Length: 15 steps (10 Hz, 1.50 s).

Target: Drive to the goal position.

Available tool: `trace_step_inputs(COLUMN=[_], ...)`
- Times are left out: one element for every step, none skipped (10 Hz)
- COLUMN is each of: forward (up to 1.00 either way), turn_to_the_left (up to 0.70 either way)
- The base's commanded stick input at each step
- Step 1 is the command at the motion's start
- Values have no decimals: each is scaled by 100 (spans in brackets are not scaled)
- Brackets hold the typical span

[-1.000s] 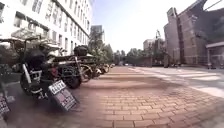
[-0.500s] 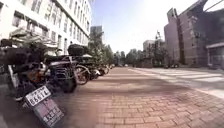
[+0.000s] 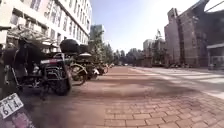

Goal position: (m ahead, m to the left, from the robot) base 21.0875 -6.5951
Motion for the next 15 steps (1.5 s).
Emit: trace_step_inputs(forward=[70, 70, 70, 70, 70, 70, 70, 70, 70, 70, 70, 70, 70, 70, 70], turn_to_the_left=[0, 0, 0, 0, 0, 0, 0, 0, 0, 0, 0, 0, 0, 0, 0])
